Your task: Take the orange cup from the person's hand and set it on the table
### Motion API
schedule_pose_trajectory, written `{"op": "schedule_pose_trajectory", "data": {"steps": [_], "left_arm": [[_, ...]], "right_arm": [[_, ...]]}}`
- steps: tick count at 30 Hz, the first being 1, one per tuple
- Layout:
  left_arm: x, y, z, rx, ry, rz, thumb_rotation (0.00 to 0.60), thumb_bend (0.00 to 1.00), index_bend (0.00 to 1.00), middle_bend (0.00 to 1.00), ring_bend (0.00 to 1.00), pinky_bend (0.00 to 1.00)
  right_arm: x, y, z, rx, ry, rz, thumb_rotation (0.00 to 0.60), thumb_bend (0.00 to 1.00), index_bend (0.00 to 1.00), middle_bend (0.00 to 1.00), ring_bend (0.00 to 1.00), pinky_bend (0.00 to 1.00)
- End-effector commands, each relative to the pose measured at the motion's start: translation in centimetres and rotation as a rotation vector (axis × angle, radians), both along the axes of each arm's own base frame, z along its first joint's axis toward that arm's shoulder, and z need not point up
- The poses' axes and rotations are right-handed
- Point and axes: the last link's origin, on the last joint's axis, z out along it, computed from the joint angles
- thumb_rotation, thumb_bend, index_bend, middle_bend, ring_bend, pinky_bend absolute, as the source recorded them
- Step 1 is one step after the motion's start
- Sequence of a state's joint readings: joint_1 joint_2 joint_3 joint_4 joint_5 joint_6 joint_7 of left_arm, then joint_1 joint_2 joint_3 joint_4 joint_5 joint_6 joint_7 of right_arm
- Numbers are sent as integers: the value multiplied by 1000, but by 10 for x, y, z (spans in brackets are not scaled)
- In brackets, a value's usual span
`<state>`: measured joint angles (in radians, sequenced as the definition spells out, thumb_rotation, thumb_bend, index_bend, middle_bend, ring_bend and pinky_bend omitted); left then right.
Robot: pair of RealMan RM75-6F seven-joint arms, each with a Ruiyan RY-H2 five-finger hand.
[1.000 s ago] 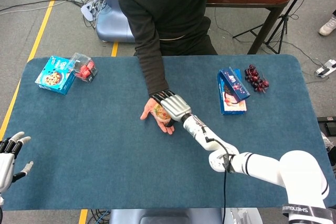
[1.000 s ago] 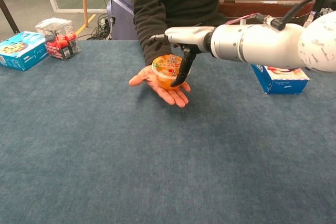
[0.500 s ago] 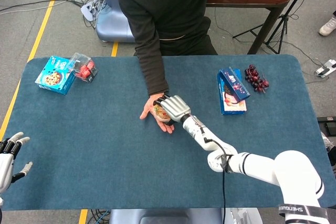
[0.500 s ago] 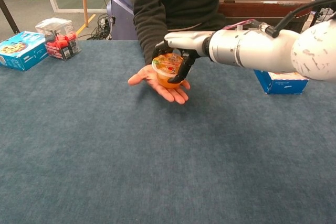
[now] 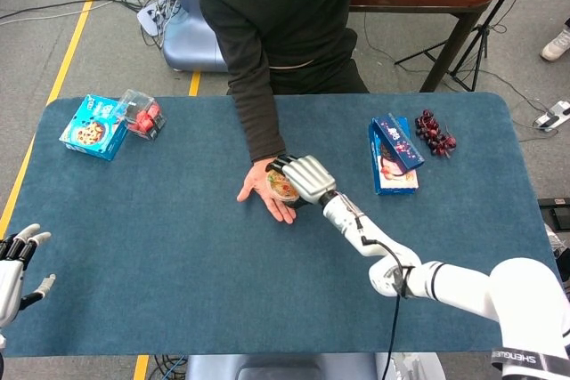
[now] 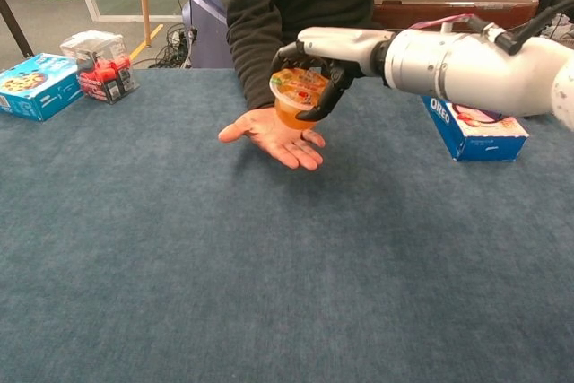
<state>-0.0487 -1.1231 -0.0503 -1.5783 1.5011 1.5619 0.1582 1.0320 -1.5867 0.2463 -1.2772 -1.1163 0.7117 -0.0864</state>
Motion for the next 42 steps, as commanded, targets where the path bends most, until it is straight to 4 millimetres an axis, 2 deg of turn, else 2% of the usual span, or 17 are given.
{"op": "schedule_pose_trajectory", "data": {"steps": [1,7,12,18,25,30,40,42], "left_arm": [[0,0,0,0,0,1,600,228,257,188,197,200],[1,0,-1,-4,-1,-3,600,228,257,188,197,200],[2,1,-3,-9,-1,-9,600,228,257,188,197,200],[4,3,-5,-17,-1,-16,600,228,257,188,197,200],[5,3,-7,-23,-1,-16,600,228,258,188,197,200],[4,3,-7,-20,-1,-13,600,229,258,188,197,200],[3,2,-8,-25,-5,-11,600,228,258,188,197,200],[3,2,-8,-25,-5,-11,600,228,258,188,197,200]], "right_arm": [[-12,5,21,-27,-22,0,600,441,444,356,282,581],[-41,16,53,-67,-5,-20,600,441,444,356,282,581],[-70,27,65,-76,51,-48,600,441,444,356,282,581],[-105,35,57,-47,117,-111,600,440,444,356,282,581],[-128,34,40,-22,160,-155,600,441,444,356,283,576],[-137,31,31,-11,166,-179,600,440,438,333,271,502],[-145,34,29,2,178,-187,600,402,222,223,150,320],[-146,35,30,6,180,-188,600,395,105,169,98,254]]}}
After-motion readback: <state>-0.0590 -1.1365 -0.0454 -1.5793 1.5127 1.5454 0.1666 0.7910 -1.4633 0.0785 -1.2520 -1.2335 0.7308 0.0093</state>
